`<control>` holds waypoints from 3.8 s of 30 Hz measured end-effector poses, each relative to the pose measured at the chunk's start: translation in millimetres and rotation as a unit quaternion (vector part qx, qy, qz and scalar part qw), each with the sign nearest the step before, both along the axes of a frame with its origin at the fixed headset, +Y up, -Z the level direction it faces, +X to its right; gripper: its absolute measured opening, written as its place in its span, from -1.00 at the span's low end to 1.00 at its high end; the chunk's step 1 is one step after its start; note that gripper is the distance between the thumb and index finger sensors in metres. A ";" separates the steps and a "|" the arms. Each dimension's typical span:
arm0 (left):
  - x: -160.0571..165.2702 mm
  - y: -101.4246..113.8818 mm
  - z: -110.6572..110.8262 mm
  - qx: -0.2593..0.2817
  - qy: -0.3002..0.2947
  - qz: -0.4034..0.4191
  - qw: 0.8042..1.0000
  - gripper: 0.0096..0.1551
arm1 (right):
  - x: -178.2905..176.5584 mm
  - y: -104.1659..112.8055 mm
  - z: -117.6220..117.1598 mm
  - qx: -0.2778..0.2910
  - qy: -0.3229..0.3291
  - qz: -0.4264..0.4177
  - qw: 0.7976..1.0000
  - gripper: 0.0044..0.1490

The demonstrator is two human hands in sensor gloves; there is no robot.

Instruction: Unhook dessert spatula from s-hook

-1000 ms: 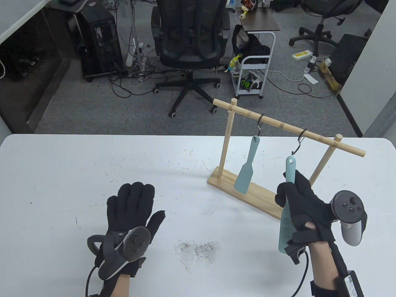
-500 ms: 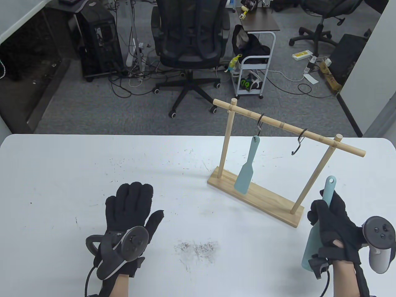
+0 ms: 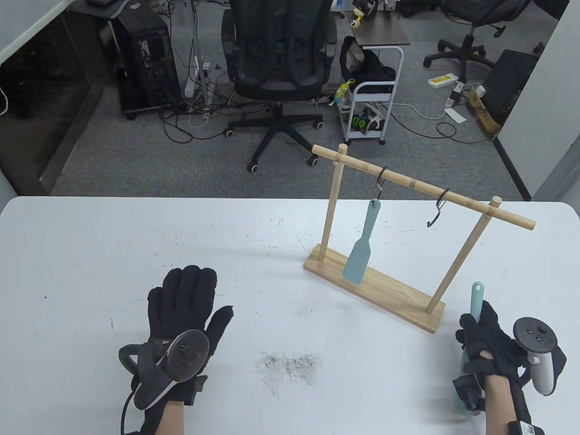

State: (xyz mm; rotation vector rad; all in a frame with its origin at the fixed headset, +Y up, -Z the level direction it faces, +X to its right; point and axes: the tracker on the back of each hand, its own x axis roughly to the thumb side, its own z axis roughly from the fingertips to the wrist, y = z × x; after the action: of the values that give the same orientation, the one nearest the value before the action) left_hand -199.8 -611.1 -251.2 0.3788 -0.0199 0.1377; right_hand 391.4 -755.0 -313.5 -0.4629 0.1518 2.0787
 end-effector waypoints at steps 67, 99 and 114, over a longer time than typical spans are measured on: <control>6.2 -5.4 -6.4 -0.023 -0.002 -0.012 1.000 -0.08 | -40.9 -19.7 -21.9 -0.185 0.019 0.383 0.905 -0.13; 3.1 -6.8 -7.6 -0.028 0.000 -0.009 1.000 -0.08 | -134.6 118.4 25.0 0.172 0.128 0.254 0.943 -0.08; 2.7 -7.4 -8.3 -0.028 -0.004 -0.006 1.000 -0.08 | -185.0 121.1 -57.5 0.194 0.142 0.132 0.962 -0.01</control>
State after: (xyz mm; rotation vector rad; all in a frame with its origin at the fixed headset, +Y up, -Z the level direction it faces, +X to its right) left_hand -197.1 -618.5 -259.5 0.3230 -0.0253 0.1273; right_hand 206.4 -633.8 -371.0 0.0603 -0.1575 2.3575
